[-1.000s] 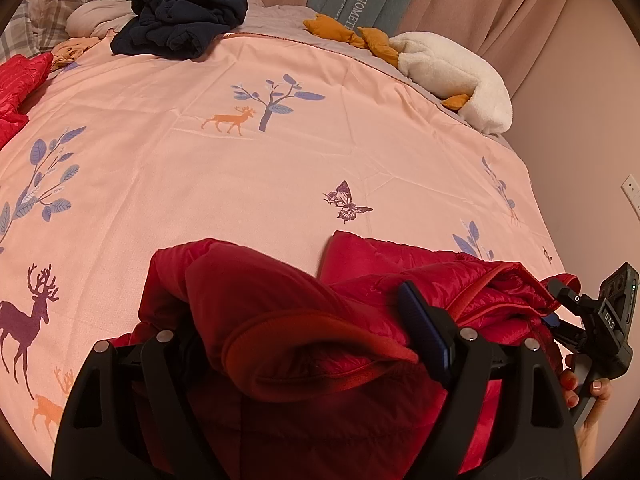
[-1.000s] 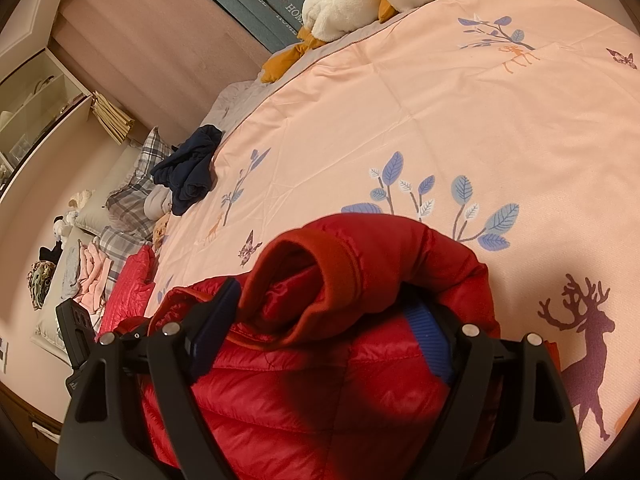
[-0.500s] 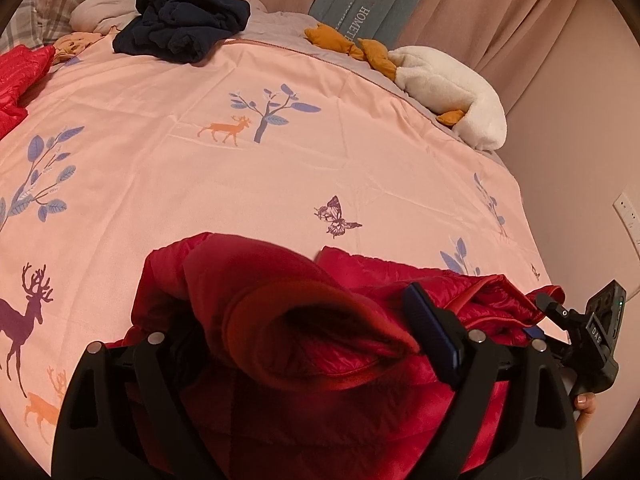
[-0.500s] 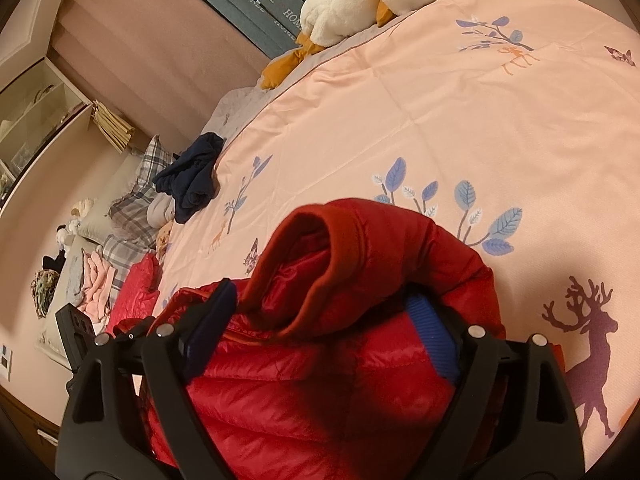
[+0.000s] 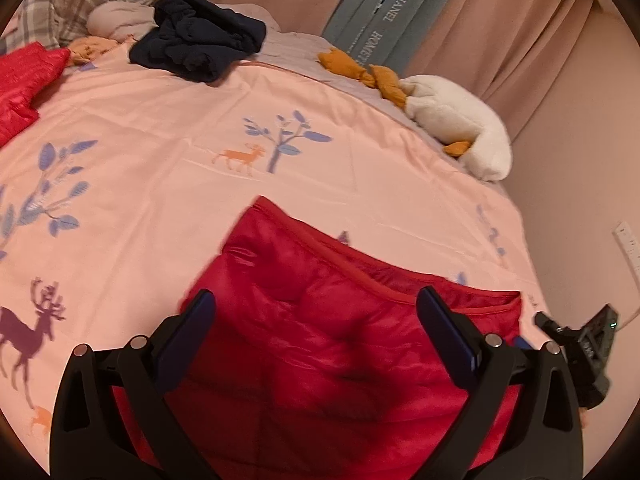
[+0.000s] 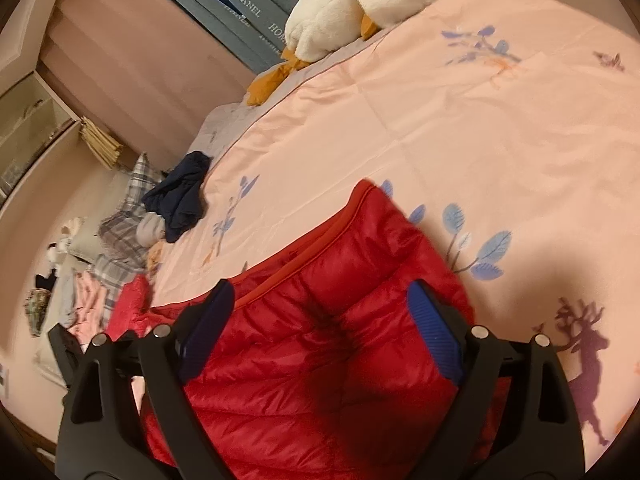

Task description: Fold large clothes

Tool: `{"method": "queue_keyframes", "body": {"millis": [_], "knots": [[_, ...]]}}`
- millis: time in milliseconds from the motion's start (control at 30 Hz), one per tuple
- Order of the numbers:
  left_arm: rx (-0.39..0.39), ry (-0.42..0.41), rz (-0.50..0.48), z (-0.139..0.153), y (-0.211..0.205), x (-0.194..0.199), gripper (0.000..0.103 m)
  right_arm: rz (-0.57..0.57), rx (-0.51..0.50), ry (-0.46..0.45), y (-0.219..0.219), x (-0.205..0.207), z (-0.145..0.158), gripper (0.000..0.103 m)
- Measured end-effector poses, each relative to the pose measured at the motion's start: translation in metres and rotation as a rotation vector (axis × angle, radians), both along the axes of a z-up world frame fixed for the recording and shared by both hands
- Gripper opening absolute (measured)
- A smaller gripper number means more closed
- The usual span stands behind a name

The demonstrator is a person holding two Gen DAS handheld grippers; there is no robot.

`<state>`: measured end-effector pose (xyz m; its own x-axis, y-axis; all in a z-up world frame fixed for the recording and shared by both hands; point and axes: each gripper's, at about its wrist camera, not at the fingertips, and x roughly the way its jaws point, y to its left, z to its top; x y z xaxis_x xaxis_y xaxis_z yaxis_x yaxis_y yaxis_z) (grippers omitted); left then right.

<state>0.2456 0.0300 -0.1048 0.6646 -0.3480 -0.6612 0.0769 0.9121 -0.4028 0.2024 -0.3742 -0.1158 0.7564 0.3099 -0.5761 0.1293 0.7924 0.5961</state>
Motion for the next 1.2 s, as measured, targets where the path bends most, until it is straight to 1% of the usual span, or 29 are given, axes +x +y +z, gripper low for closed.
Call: {"method": "queue_keyframes", "body": {"millis": [133,200,267,367,467,567,633,767,833,900,1000,1100,1200], "knots": [[0.121,-0.009,0.0,0.002,0.0,-0.008,0.101,0.0,-0.137,-0.013,0.01,-0.008,0.016,0.09],[0.203,-0.021,-0.019,0.002,-0.003,-0.017,0.101,0.022,-0.201,-0.012,0.014,-0.012,0.02,0.09],[0.254,-0.03,-0.041,0.0,-0.005,-0.022,0.101,0.041,-0.271,0.002,0.018,-0.012,0.02,0.09],[0.319,-0.008,-0.069,-0.011,-0.012,-0.025,0.101,0.057,-0.294,0.047,0.021,0.001,0.012,0.09],[0.34,0.035,-0.076,-0.028,-0.013,-0.021,0.101,0.081,-0.338,0.123,0.029,0.021,-0.003,0.09],[0.316,0.062,-0.074,-0.038,-0.009,-0.018,0.101,0.117,-0.372,0.227,0.039,0.04,-0.025,0.09],[0.295,0.067,-0.075,-0.041,-0.006,-0.018,0.101,0.131,-0.364,0.265,0.04,0.044,-0.038,0.09],[0.295,0.075,-0.073,-0.047,-0.008,-0.017,0.101,0.123,-0.315,0.274,0.034,0.044,-0.046,0.092],[0.293,0.075,-0.068,-0.048,-0.008,-0.017,0.101,0.117,-0.303,0.259,0.032,0.041,-0.045,0.092],[0.297,0.068,-0.062,-0.046,-0.009,-0.019,0.102,0.094,-0.315,0.219,0.033,0.034,-0.037,0.092],[0.303,0.05,-0.044,-0.038,-0.009,-0.026,0.101,0.068,-0.337,0.113,0.033,0.014,-0.013,0.092],[0.314,0.008,-0.049,-0.025,-0.01,-0.042,0.101,0.083,-0.342,0.025,0.039,-0.012,0.011,0.092],[0.335,-0.038,-0.054,-0.011,-0.013,-0.059,0.101,0.123,-0.39,-0.032,0.054,-0.041,0.028,0.092]]}}
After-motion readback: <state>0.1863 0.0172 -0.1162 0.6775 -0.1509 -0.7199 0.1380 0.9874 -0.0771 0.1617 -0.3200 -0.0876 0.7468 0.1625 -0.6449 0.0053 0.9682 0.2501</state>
